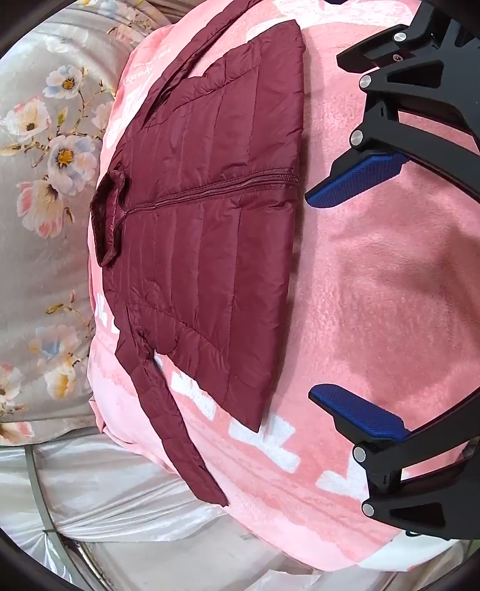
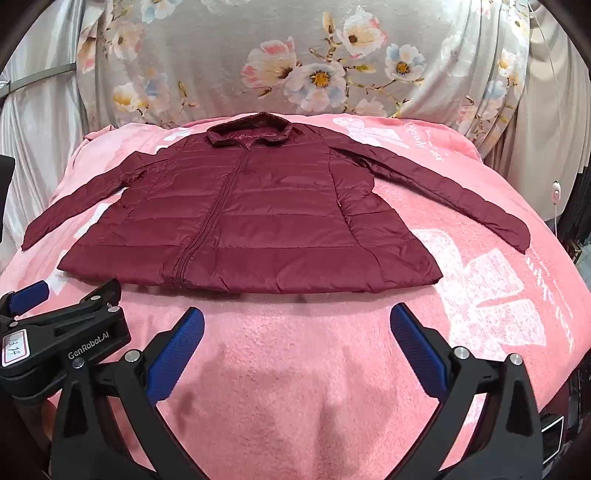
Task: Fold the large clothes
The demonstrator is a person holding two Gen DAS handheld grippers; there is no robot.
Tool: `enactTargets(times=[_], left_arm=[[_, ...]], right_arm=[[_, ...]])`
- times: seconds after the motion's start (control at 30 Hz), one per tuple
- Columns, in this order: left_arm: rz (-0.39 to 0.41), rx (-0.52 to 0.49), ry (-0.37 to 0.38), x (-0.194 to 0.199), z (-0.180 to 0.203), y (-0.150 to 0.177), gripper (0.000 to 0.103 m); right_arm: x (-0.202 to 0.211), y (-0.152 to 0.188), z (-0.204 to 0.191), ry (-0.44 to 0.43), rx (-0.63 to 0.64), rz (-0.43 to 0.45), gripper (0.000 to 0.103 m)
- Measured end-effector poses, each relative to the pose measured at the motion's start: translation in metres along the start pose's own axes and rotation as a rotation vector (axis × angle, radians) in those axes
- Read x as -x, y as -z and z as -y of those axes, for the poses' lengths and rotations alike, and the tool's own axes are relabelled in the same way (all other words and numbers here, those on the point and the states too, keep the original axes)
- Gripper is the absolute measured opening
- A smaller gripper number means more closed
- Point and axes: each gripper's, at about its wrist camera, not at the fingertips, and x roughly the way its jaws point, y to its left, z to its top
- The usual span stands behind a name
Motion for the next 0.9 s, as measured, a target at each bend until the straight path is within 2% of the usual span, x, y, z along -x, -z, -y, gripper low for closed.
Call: enactTargets(times=[0.37, 0.43, 0.9], left_arm=[[-0.003, 0.002, 0.003, 0.004, -0.005, 0.002, 0.095], [-0.005, 0.003, 0.001, 0.004, -0.005, 0.001, 0.095], [-0.008, 0.018, 0.011, 0.011, -0.014, 0.003, 0.095]], right_arm=[[0.009, -0.003, 0.009, -0.014, -0.005, 0.012, 0.098], [0.012, -0.002, -0.003, 0.003, 0.010, 0.017, 0.098], [0.016, 0.000, -0.004, 0.004, 0.013, 0.029, 0.098]])
